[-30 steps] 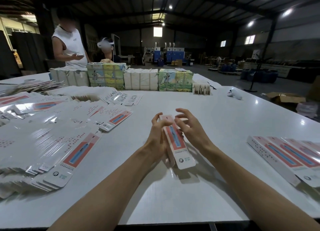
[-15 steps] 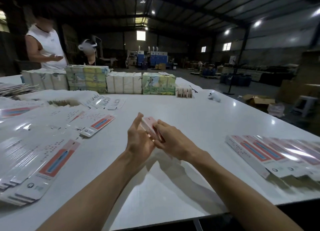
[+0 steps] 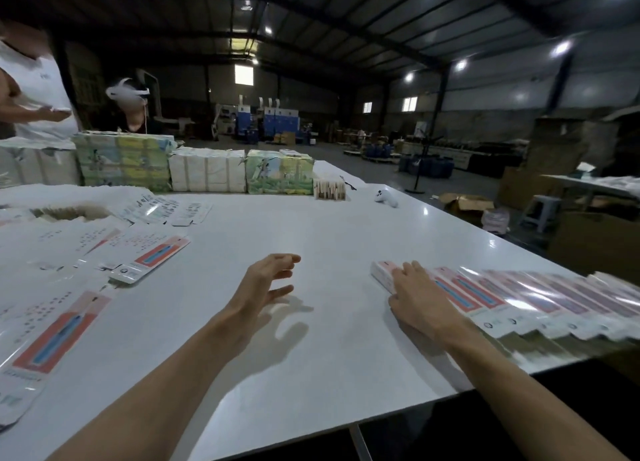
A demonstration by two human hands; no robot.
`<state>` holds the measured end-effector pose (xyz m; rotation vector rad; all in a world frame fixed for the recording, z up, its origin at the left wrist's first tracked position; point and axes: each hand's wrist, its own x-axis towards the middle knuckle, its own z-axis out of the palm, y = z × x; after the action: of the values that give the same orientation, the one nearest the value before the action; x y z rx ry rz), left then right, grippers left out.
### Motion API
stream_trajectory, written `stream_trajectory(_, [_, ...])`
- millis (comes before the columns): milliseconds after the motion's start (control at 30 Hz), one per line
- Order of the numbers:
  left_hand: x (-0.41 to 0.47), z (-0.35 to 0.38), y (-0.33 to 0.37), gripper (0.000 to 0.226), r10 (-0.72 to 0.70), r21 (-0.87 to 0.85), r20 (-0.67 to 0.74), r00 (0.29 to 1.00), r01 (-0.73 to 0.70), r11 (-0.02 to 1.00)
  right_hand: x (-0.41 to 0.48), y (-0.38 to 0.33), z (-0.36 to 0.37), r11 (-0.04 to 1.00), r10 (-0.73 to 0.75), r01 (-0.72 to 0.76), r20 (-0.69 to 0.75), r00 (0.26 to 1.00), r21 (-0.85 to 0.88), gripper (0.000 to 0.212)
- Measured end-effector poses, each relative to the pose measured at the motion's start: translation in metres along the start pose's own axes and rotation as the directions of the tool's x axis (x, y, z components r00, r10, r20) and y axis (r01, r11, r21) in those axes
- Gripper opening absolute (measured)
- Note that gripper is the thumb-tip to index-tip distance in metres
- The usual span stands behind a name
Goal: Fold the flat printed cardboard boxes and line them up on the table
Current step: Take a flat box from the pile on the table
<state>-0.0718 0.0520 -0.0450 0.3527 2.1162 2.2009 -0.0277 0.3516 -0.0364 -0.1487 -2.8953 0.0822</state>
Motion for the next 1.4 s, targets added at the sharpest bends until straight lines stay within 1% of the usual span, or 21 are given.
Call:
stream_trajectory(67, [-0.004, 0.001, 0.001, 0.040, -0.011, 0.067, 0.022, 1.000, 0.009, 0.998, -0.005, 0.010, -0.002, 0.997, 0.037, -0.037, -0.004, 0.999, -0.065, 0.052])
stream_trajectory(167, [-0.004, 0.002, 0.002, 0.036, 0.008, 0.088, 0.018, 1.000, -0.009, 0.996, -0.012, 0.021, -0.001, 0.983, 0.057, -0.058, -0.014, 0.998, -0.174, 0.051])
stream_trajectory(267, [-0.005, 0.002, 0.003, 0.020, 0.041, 0.084, 0.021, 0.999, -0.043, 0.996, -0.014, 0.028, -0.001, 0.986, 0.084, -0.090, -0.043, 0.996, -0.143, 0.046])
stream_trajectory(300, [-0.004, 0.002, 0.003, 0.019, 0.049, 0.086, 0.019, 0.999, -0.050, 0.995, -0.014, 0.027, -0.003, 0.989, 0.079, -0.086, -0.060, 0.995, -0.118, 0.048])
stream_trajectory(400, [-0.004, 0.003, 0.006, 0.022, 0.051, 0.104, 0.024, 0.998, -0.053, 0.993, -0.006, 0.005, -0.011, 0.996, -0.015, 0.002, -0.144, 0.989, -0.094, 0.046])
stream_trajectory(467, [-0.005, 0.004, 0.005, 0.023, 0.060, 0.117, 0.025, 0.998, -0.063, 0.991, 0.006, -0.023, -0.015, 0.994, -0.093, 0.080, -0.198, 0.976, -0.070, 0.044])
stream_trajectory(533, [-0.008, 0.004, 0.006, 0.024, 0.073, 0.128, 0.012, 0.997, -0.074, 0.989, 0.019, -0.059, -0.017, 0.984, -0.180, 0.173, -0.250, 0.951, -0.050, 0.044])
stream_trajectory(633, [-0.007, -0.002, 0.013, 0.027, 0.086, 0.206, 0.000, 0.996, -0.084, 0.975, 0.038, -0.113, -0.015, 0.947, -0.313, 0.320, -0.306, 0.899, -0.027, 0.037])
stream_trajectory(700, [-0.005, -0.008, 0.021, 0.025, 0.026, 0.262, 0.014, 1.000, -0.029, 0.965, 0.048, -0.144, -0.010, 0.920, -0.371, 0.392, -0.308, 0.876, 0.010, 0.031])
stream_trajectory(767, [-0.004, -0.016, 0.029, 0.019, -0.054, 0.370, -0.023, 0.998, 0.059, 0.927, 0.055, -0.166, -0.001, 0.898, -0.405, 0.437, -0.303, 0.863, 0.044, 0.027])
stream_trajectory(800, [-0.003, -0.024, 0.032, 0.017, -0.061, 0.466, -0.066, 0.996, 0.085, 0.881, 0.057, -0.174, 0.005, 0.892, -0.412, 0.448, -0.304, 0.859, 0.058, 0.026])
stream_trajectory(867, [-0.004, -0.046, 0.037, 0.016, -0.042, 0.674, -0.156, 0.987, 0.137, 0.725, 0.059, -0.182, 0.019, 0.887, -0.406, 0.453, -0.309, 0.860, 0.096, 0.025])
stream_trajectory(933, [-0.010, -0.075, 0.047, 0.020, -0.055, 0.847, -0.228, 0.972, 0.226, 0.482, 0.059, -0.182, 0.033, 0.879, -0.390, 0.451, -0.314, 0.866, 0.153, 0.027])
stream_trajectory(1000, [-0.018, -0.106, 0.057, 0.023, -0.069, 0.906, -0.324, 0.944, 0.330, 0.265, 0.060, -0.180, 0.040, 0.857, -0.374, 0.457, -0.323, 0.869, 0.238, 0.029])
stream_trajectory(1067, [-0.031, -0.131, 0.069, 0.029, -0.052, 0.897, -0.435, 0.899, 0.438, 0.063, 0.063, -0.178, 0.042, 0.838, -0.362, 0.464, -0.343, 0.867, 0.288, 0.027])
stream_trajectory(1100, [-0.038, -0.141, 0.074, 0.037, -0.042, 0.873, -0.489, 0.872, 0.488, -0.031, 0.063, -0.178, 0.043, 0.831, -0.362, 0.467, -0.345, 0.866, 0.302, 0.026])
stream_trajectory(1133, [-0.044, -0.150, 0.077, 0.048, -0.043, 0.839, -0.540, 0.841, 0.534, -0.102, 0.063, -0.178, 0.043, 0.823, -0.364, 0.471, -0.344, 0.866, 0.316, 0.025])
stream_trajectory(1200, [-0.055, -0.166, 0.080, 0.074, -0.067, 0.765, -0.636, 0.769, 0.618, -0.180, 0.063, -0.179, 0.043, 0.806, -0.362, 0.476, -0.343, 0.867, 0.352, 0.025])
stream_trajectory(1267, [-0.066, -0.176, 0.079, 0.091, -0.062, 0.711, -0.692, 0.719, 0.664, -0.233, 0.063, -0.180, 0.043, 0.787, -0.365, 0.482, -0.338, 0.867, 0.385, 0.025])
stream_trajectory(1300, [-0.070, -0.179, 0.079, 0.095, -0.055, 0.696, -0.705, 0.707, 0.675, -0.244, 0.063, -0.181, 0.043, 0.778, -0.376, 0.490, -0.335, 0.864, 0.392, 0.025])
stream_trajectory(1400, [-0.076, -0.184, 0.087, 0.101, -0.068, 0.685, -0.721, 0.690, 0.696, -0.215, 0.062, -0.182, 0.042, 0.750, -0.405, 0.517, -0.333, 0.852, 0.412, 0.026])
